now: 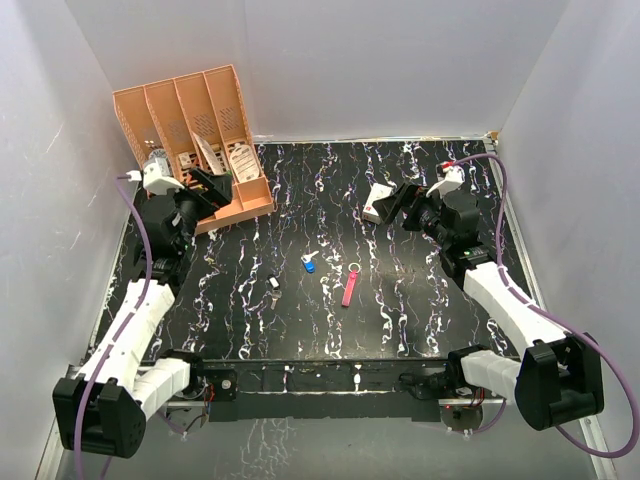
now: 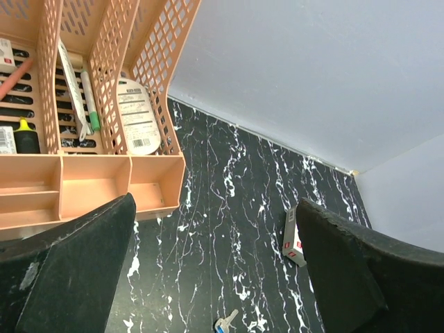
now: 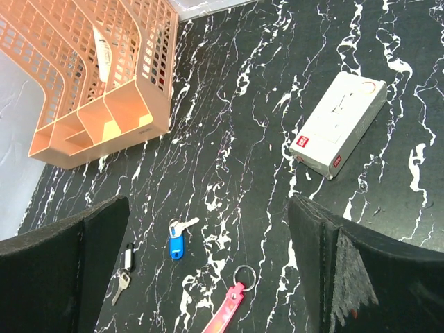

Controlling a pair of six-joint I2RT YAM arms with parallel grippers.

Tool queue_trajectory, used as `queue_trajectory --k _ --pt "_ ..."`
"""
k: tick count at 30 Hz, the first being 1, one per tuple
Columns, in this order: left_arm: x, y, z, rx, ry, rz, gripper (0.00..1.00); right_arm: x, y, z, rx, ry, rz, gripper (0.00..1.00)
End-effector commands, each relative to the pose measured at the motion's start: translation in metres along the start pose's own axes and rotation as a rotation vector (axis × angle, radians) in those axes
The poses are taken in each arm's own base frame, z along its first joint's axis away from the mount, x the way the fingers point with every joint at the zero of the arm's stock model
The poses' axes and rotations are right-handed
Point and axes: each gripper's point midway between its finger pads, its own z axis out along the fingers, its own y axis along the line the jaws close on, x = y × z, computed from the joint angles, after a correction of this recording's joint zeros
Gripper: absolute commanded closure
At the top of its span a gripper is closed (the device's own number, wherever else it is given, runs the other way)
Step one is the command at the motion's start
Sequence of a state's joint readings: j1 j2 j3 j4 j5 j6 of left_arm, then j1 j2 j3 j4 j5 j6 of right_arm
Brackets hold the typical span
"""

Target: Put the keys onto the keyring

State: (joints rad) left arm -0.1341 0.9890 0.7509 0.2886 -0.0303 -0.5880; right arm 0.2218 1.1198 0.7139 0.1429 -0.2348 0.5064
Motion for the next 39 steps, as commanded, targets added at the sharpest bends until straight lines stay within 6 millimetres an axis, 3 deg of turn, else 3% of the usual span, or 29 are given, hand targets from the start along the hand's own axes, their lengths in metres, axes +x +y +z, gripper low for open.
queue_trajectory --k 1,8,13,20,27,31,34,39 --pt "-0.023 -0.004 -0.012 0.005 -0.088 0.015 0.01 -0.032 0.016 0.0 -0.036 -0.074 -0.029 0.02" --pt "-0.012 -0.013 -0.011 0.06 -0.026 0.042 0.04 -0.029 0.014 0.001 -0.028 -0.06 -0.047 0.02" --pt "0.0 -0.027 0.003 0.119 0.064 0.025 0.03 -0.019 0.017 0.004 -0.038 -0.003 -0.077 0.02" --pt "0.035 -0.041 0.02 0.168 0.252 0.029 0.01 0.025 0.041 0.025 -0.095 0.132 -0.109 0.02" --pt "0.043 -0.055 0.023 0.163 0.331 0.091 0.01 0.082 0.07 0.044 -0.078 0.292 -0.179 0.1" --pt "0.049 -0.063 0.022 0.174 0.36 0.109 0.01 0.096 0.064 0.038 -0.009 0.332 -0.194 0.13" --pt "0.06 -0.068 0.018 0.187 0.389 0.123 0.01 0.096 0.055 0.035 0.034 0.321 -0.201 0.13" --pt "0.096 -0.066 0.006 0.181 0.462 0.125 0.01 0.1 0.045 0.029 0.118 0.384 -0.196 0.17"
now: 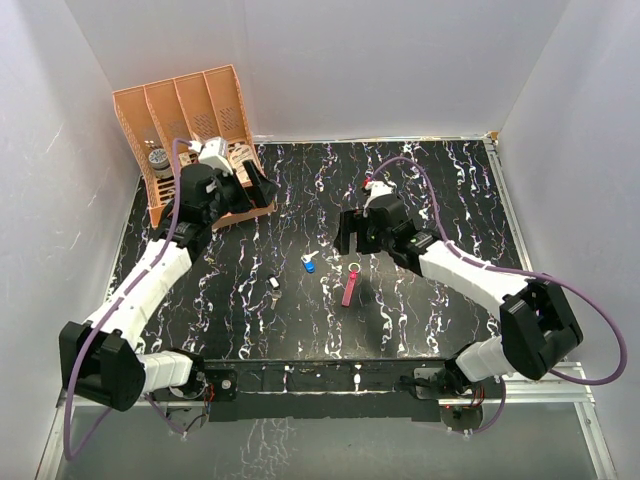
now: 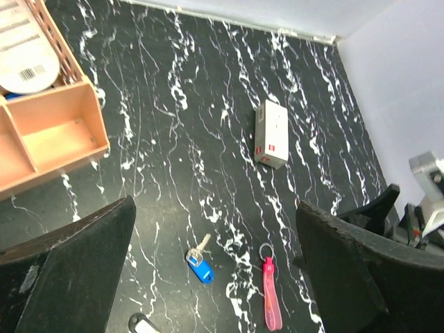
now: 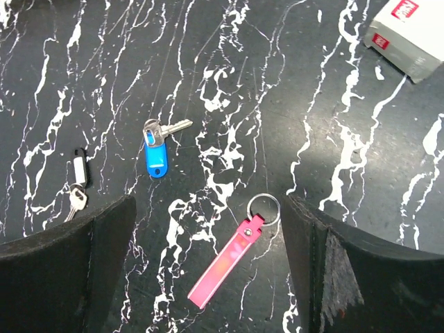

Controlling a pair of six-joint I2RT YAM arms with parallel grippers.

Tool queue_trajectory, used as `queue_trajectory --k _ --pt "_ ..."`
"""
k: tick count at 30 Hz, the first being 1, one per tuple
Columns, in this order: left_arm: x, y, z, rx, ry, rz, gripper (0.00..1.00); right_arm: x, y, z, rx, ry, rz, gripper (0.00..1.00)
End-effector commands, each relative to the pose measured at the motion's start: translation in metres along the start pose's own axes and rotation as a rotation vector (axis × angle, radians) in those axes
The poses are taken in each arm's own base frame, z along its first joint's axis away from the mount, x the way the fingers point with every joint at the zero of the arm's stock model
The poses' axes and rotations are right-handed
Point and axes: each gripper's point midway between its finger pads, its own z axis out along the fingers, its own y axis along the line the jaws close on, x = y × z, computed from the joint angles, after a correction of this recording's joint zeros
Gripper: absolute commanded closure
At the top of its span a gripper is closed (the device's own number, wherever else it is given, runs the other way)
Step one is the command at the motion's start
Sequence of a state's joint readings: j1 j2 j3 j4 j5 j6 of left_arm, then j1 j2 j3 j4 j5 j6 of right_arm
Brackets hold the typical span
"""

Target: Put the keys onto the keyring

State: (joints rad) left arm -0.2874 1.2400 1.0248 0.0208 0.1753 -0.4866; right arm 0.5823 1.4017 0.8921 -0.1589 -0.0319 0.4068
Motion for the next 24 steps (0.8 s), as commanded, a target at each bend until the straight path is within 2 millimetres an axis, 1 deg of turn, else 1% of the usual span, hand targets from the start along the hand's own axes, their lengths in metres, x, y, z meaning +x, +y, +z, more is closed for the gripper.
queue_trajectory --k 1,4,7,14,19,24 --pt "0.038 -0.005 -0.001 0.0 0.081 0.011 0.01 -0.022 0.0 -0.012 0.063 -0.02 0.01 0.19" --pt "0.059 -0.005 0.0 -0.015 0.115 0.023 0.01 -0.004 -0.002 -0.017 0.093 0.037 0.027 0.22" --pt "0.068 -0.007 0.004 -0.027 0.138 0.039 0.01 0.012 -0.001 -0.023 0.104 0.075 0.07 0.28" --pt "0.075 -0.016 0.013 -0.01 0.154 0.061 0.01 0.049 -0.001 -0.027 0.124 0.142 0.15 0.39" --pt "0.082 -0.018 0.016 -0.007 0.168 0.066 0.01 0.074 0.004 -0.023 0.14 0.187 0.164 0.4" --pt "0.083 -0.018 0.013 -0.01 0.165 0.071 0.01 0.089 0.006 -0.016 0.156 0.219 0.157 0.41"
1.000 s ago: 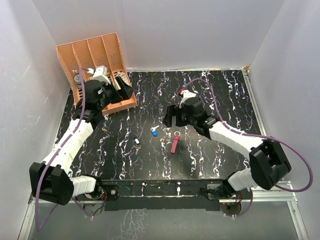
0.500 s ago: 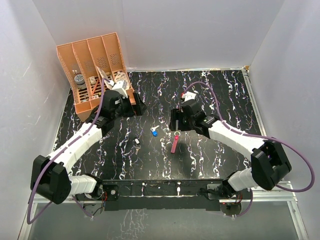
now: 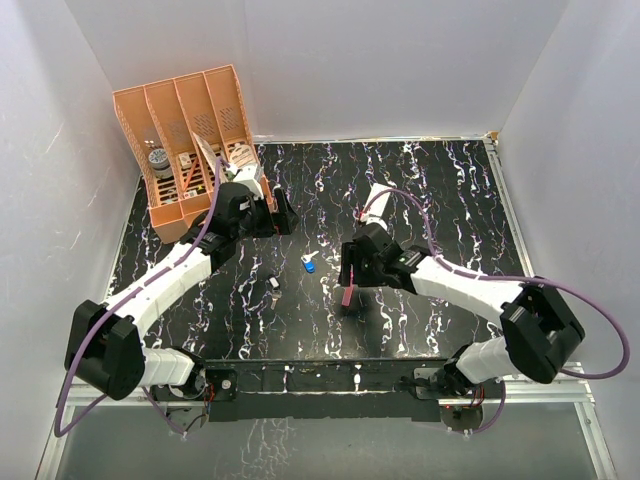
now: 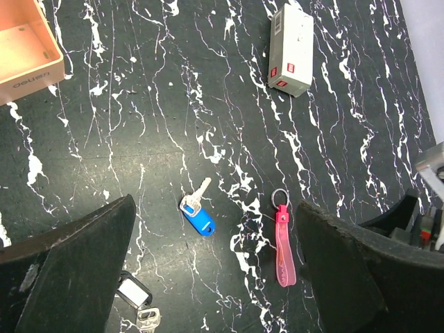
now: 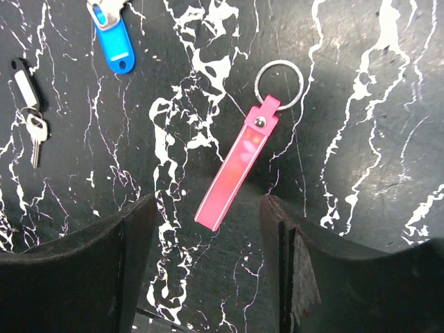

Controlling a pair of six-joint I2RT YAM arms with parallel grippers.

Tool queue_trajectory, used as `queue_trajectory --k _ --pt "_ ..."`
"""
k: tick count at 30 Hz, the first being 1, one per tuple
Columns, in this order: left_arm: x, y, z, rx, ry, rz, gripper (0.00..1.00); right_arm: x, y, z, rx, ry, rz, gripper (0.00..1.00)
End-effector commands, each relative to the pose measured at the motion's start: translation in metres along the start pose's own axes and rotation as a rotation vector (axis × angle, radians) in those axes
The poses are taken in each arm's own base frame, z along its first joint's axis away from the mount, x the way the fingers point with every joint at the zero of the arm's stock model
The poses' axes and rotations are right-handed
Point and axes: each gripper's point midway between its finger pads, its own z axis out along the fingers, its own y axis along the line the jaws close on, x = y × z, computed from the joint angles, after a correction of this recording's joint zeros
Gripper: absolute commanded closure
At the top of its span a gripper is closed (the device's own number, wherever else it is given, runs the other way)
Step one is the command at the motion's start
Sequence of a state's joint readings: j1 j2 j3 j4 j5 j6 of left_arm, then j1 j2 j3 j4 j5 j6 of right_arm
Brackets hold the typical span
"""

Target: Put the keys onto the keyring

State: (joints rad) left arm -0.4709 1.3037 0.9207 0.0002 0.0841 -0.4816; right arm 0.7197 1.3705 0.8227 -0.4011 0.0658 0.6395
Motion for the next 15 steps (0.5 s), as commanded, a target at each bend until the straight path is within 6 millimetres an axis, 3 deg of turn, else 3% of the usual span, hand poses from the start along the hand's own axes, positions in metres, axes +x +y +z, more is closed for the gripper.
queue_trajectory --k 1,15 --pt "-0.014 -0.006 -0.005 0.007 -0.045 0.018 0.01 0.001 0.004 0.009 0.016 -0.014 0.028 0.41" --pt "-0.011 -0.002 -0.007 -0.01 -0.043 0.034 0.01 0.023 0.0 0.031 0.056 0.056 0.008 0.49"
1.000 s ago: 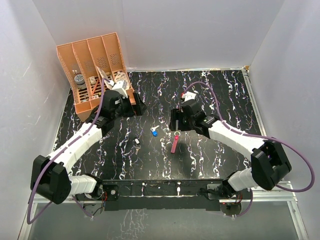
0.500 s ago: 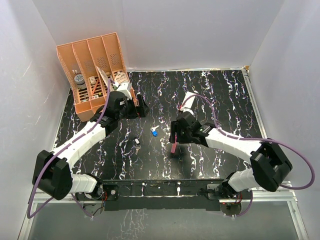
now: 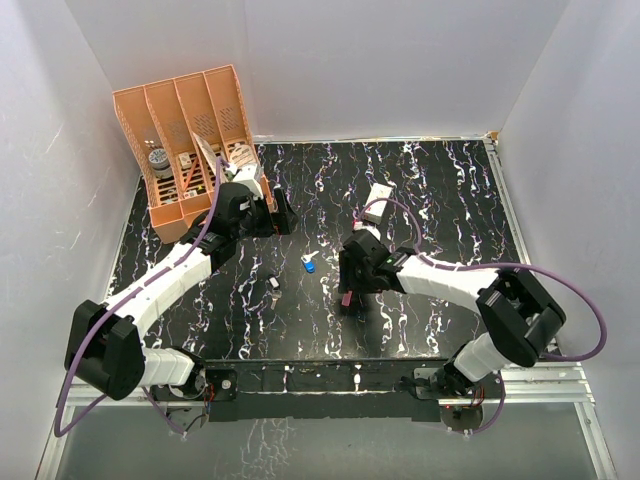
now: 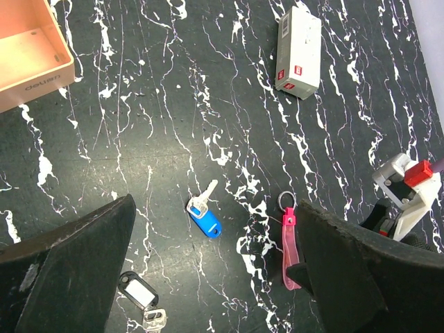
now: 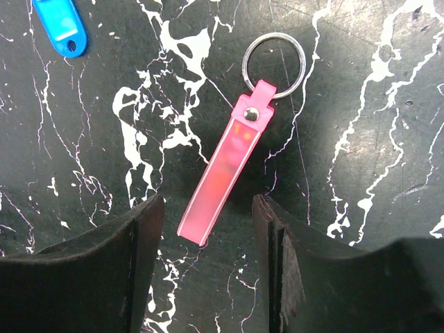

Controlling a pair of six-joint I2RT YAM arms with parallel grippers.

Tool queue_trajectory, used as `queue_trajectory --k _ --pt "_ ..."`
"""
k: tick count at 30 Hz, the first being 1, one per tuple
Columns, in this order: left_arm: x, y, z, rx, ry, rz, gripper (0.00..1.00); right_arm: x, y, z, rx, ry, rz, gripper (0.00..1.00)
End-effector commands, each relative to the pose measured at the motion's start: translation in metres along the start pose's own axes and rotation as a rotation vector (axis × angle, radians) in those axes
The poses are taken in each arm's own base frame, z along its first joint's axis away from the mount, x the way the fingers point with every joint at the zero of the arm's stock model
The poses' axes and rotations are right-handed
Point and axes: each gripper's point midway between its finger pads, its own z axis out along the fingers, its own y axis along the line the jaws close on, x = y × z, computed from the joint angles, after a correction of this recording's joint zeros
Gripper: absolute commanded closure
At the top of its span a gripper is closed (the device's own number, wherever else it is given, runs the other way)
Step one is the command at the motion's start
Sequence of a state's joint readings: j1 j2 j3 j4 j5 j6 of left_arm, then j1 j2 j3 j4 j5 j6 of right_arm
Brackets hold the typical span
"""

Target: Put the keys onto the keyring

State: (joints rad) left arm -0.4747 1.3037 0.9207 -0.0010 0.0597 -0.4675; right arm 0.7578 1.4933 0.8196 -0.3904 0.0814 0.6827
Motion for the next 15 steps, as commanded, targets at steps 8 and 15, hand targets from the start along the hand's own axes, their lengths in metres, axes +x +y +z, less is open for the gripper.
queue_trajectory --k 8,15 --pt "-0.0072 -0.002 -0.0067 -0.002 -0.028 0.023 0.01 -0.0005 0.0062 0.0109 0.004 -0.014 -0.001 0.54" --pt "-0.0061 -0.0004 -0.006 -0.008 -0.024 0.026 0.01 -0.001 0.0062 0.0133 0.012 -0.017 -0.002 0.72"
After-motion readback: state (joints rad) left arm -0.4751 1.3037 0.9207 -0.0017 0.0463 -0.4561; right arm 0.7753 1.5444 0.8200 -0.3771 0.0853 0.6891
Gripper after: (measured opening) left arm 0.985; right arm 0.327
